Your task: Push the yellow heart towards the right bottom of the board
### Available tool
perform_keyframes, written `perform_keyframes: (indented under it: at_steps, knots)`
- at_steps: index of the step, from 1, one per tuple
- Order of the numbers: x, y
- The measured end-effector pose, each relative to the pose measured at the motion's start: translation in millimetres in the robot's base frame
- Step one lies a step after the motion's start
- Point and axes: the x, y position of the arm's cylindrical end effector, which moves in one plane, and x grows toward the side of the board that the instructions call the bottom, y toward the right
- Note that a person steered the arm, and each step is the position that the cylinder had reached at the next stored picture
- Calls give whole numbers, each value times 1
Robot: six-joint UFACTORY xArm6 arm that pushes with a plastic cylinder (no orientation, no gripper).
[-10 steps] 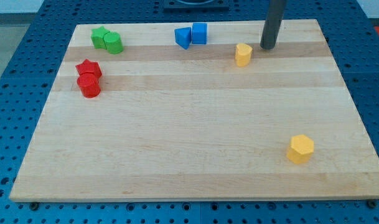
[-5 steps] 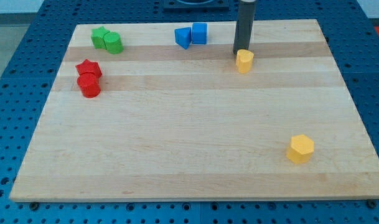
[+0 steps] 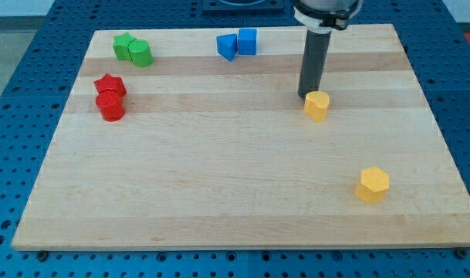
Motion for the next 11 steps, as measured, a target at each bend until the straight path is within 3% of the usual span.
perform_keyframes:
  at_steps: [7, 9, 11]
  knots:
    - [117, 44]
    - [123, 44]
    - [83, 31]
